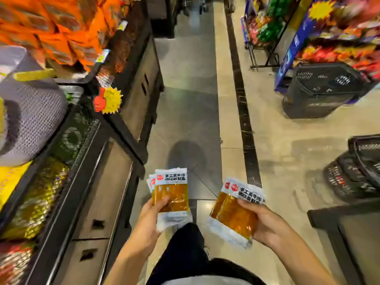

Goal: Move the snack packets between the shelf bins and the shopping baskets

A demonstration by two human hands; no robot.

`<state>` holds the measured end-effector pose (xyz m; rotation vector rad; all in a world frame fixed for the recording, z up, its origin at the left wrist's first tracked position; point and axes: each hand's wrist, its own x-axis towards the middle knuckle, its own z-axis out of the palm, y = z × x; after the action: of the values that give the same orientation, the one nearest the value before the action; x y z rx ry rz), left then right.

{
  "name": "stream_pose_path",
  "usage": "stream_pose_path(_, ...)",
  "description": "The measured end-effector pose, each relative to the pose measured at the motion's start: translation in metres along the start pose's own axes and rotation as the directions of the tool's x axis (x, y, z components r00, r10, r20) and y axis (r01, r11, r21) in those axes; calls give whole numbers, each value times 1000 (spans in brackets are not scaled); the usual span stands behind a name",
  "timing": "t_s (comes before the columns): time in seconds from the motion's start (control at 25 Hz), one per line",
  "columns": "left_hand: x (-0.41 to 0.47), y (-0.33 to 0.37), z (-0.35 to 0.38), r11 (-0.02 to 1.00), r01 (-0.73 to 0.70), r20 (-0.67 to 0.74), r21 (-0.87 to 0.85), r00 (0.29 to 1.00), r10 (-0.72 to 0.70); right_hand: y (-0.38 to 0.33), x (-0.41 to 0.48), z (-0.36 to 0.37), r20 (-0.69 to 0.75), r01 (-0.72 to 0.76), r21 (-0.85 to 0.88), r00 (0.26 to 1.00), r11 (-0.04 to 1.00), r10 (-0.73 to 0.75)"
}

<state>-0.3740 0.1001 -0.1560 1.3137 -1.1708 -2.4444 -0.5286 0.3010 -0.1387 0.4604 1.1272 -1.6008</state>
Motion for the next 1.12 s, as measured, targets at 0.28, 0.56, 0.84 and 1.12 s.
stream_pose_path(0.28, 102, 38, 44, 983, 115, -12, 146, 993, -115, -88, 75, -17, -205, 41, 75, 978, 996, -25)
stream_pose_path(0.56, 252, 141, 147, 943, 123, 90, 308, 983, -158, -240, 168, 2, -314, 185, 138, 940, 973, -134)
stream_pose_path(0.84, 393, 205, 330, 854, 65, 296, 516, 922, -249, -330, 213, -56, -422, 305, 347, 895, 887, -143)
stream_pose_path(1.12, 500, 218, 490, 812, 56, 319, 582, 902, -291, -498, 258, -128, -496, 363, 353, 854, 862, -157)
